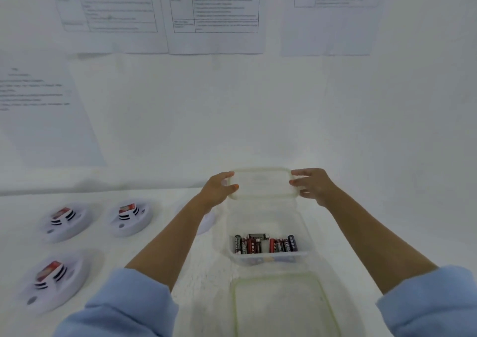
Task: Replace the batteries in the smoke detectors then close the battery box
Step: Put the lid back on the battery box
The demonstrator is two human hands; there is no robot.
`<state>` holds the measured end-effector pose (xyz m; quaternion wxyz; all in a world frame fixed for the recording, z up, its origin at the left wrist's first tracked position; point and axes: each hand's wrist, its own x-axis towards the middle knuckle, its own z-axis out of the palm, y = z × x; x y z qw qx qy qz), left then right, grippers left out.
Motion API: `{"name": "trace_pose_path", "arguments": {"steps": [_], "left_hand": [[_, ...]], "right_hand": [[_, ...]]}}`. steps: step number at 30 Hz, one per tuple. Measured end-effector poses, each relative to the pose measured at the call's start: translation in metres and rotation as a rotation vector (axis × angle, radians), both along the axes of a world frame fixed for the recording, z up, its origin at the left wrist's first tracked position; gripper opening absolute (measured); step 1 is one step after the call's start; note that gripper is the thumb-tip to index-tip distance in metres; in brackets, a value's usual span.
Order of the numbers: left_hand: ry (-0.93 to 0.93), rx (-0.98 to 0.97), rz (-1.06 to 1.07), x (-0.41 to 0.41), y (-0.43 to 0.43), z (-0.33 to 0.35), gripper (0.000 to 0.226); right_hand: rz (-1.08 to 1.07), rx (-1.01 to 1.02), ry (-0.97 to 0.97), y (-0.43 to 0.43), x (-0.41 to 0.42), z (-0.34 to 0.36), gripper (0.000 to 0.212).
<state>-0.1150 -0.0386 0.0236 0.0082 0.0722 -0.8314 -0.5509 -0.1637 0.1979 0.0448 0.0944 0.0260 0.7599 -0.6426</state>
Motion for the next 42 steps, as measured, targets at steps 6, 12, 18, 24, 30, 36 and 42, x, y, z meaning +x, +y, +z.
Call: {"name": "trace_pose_path", "arguments": {"steps": [6, 12, 18, 24, 30, 36, 42], "left_hand": [[-0.062, 0.192, 0.065, -0.014, -0.001, -0.011, 0.048], [-0.029, 0.286, 0.113, -0.020, -0.003, -0.017, 0.051], [-0.053, 0.302, 0.126, -0.022, -0.006, -0.018, 0.052], [-0.037, 0.292, 0.160, -0.021, -0.008, -0.022, 0.046], [0.006, 0.276, 0.226, -0.022, -0.003, -0.024, 0.039], [0.022, 0.331, 0.292, -0.024, -0.001, -0.026, 0.038], [-0.028, 0.433, 0.278, -0.023, 0.000, -0.021, 0.044]], "right_hand": [[0.031, -0.014, -0.028, -0.004, -0.014, -0.007, 0.042], [0.021, 0.009, -0.036, -0.008, -0.026, -0.017, 0.043], [0.028, -0.056, -0.104, -0.005, -0.030, -0.024, 0.045], [0.034, -0.087, -0.134, -0.003, -0.033, -0.024, 0.045], [0.020, -0.096, -0.124, -0.006, -0.032, -0.027, 0.042], [0.024, -0.144, -0.166, -0.004, -0.034, -0.027, 0.042], [0.025, -0.138, -0.162, -0.005, -0.036, -0.026, 0.041]]}}
